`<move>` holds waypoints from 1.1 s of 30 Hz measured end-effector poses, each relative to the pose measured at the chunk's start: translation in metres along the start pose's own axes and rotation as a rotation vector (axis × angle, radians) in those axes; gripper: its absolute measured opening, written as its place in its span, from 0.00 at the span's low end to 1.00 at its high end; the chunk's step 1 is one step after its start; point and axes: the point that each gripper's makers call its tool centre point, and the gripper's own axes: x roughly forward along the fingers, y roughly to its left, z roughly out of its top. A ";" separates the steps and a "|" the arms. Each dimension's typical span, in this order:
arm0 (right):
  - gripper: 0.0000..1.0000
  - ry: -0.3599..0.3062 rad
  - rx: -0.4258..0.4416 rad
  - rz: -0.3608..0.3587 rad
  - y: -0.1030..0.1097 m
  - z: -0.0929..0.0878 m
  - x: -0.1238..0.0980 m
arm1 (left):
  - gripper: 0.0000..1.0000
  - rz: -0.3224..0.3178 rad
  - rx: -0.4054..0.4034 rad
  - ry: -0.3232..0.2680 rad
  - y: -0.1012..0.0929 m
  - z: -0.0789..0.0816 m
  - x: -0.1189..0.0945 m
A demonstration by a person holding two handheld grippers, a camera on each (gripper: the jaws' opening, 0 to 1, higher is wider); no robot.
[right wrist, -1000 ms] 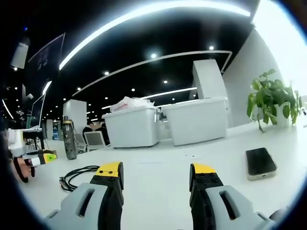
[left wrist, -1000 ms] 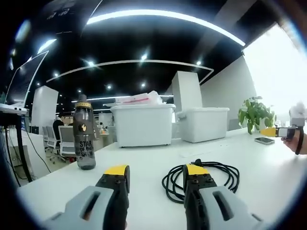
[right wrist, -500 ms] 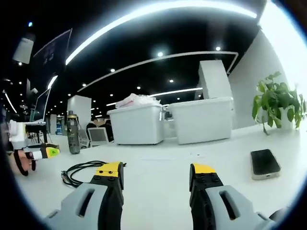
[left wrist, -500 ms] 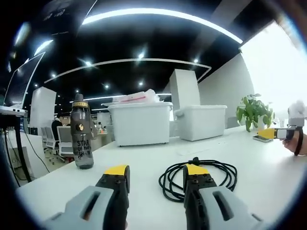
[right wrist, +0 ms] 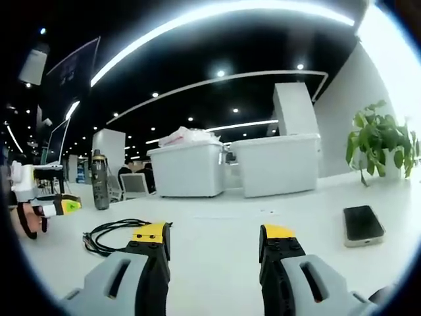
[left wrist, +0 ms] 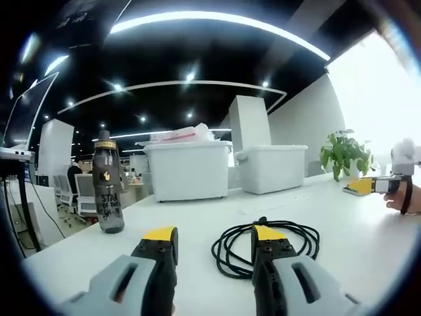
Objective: Coil the Type-C to USB data cable on the desktop and secure it with Velcro straps.
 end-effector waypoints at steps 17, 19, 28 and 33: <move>0.52 0.013 0.004 0.007 0.000 -0.004 0.001 | 0.46 -0.024 0.049 0.002 -0.010 0.001 0.000; 0.52 0.014 0.008 0.005 -0.001 -0.004 0.001 | 0.46 -0.022 0.047 0.003 -0.009 0.001 0.000; 0.52 0.013 0.023 0.011 -0.001 -0.004 0.003 | 0.46 -0.013 -0.013 0.010 -0.005 -0.002 0.000; 0.52 0.011 0.025 0.013 -0.001 -0.003 0.002 | 0.46 -0.011 -0.013 0.013 -0.003 -0.002 0.001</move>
